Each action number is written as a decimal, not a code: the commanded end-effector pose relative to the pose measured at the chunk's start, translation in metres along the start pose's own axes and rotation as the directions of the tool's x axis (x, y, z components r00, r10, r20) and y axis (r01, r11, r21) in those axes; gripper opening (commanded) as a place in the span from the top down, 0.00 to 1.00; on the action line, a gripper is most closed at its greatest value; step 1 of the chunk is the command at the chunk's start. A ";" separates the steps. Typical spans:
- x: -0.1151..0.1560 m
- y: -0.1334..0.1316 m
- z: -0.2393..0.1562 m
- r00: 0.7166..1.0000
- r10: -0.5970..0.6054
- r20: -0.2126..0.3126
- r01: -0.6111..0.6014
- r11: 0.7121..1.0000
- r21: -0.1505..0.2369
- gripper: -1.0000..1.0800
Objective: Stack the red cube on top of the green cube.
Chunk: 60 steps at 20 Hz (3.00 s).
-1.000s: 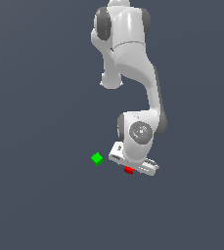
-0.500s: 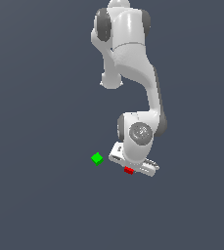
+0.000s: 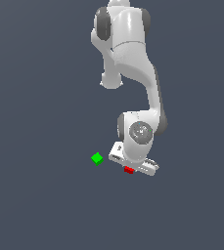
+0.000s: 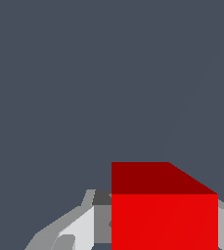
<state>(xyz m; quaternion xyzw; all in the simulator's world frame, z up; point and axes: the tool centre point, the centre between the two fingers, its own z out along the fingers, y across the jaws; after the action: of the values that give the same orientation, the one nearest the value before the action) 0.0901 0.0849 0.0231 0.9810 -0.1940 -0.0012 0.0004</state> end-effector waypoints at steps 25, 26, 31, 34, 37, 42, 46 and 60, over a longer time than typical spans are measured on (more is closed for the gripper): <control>0.001 0.005 -0.094 1.000 0.000 -0.003 0.000 1.000 0.002 1.00; 0.001 0.008 -0.093 1.000 0.000 -0.003 0.000 1.000 0.002 1.00; 0.004 0.034 -0.084 1.000 0.000 -0.003 0.000 1.000 0.002 1.00; 0.006 0.060 -0.074 1.000 0.000 -0.003 0.000 1.000 0.002 1.00; 0.010 0.090 -0.063 1.000 0.000 -0.003 0.000 1.000 0.002 1.00; 0.016 0.133 -0.047 1.000 0.000 -0.003 0.000 1.000 0.001 1.00; 0.019 0.153 -0.039 1.000 0.000 -0.003 0.000 1.000 0.001 1.00; 0.021 0.158 -0.037 1.000 0.000 -0.003 0.000 1.000 0.001 0.04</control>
<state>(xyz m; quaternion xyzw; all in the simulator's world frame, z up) 0.0495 -0.0691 0.0606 0.9810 -0.1942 0.0002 0.0001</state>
